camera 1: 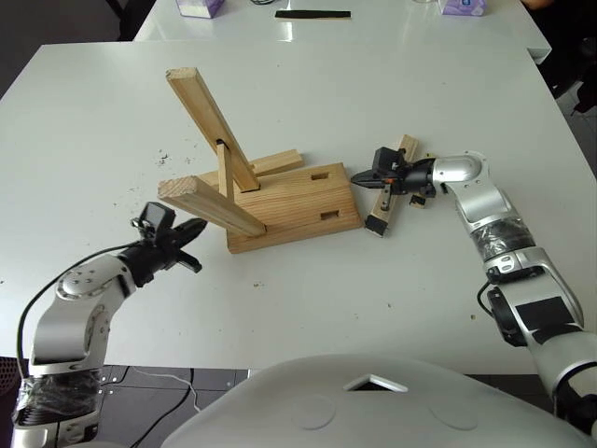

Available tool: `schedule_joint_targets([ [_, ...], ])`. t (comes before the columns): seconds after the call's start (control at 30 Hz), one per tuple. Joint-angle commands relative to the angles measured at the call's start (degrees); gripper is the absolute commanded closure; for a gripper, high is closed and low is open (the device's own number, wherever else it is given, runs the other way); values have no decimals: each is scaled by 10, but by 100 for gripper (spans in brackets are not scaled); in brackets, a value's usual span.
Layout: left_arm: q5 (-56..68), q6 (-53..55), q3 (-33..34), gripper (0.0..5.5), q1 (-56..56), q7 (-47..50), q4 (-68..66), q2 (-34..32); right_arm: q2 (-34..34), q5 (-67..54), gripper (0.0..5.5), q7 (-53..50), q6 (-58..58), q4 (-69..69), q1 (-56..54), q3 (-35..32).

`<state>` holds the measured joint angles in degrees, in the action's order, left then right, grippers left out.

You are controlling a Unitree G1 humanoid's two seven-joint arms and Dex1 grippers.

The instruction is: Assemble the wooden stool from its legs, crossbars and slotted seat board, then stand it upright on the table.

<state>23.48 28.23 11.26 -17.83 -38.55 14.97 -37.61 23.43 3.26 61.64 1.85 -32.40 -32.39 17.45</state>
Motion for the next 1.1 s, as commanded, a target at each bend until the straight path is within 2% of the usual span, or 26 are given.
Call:
schedule_joint_targets([
  [0.03,-10,-5,-47,550,12,-5,-7,27,-6,0,548,29,-9,7,2,18],
  [0.37,-54,-54,-90,550,120,-25,-119,55,45,-65,548,121,-72,161,74,11],
  [0.57,-82,-102,-107,550,210,-47,-229,62,80,-93,548,137,-109,262,116,-4],
  [0.67,-88,-117,-88,550,226,-34,-257,55,87,-106,548,116,-115,277,108,-27],
  [0.8,-66,-111,-16,550,203,-19,-237,24,62,-116,548,77,-118,238,50,-51],
  [0.9,-66,-101,15,550,178,-22,-223,-2,32,-85,548,35,-79,157,4,-40],
  [0.97,-64,-89,14,550,138,-41,-189,-15,13,-38,548,-11,-30,63,-35,-18],
  [1.1,-21,-42,-9,550,17,-88,-32,-20,-19,10,548,-45,35,-85,-87,6],
])
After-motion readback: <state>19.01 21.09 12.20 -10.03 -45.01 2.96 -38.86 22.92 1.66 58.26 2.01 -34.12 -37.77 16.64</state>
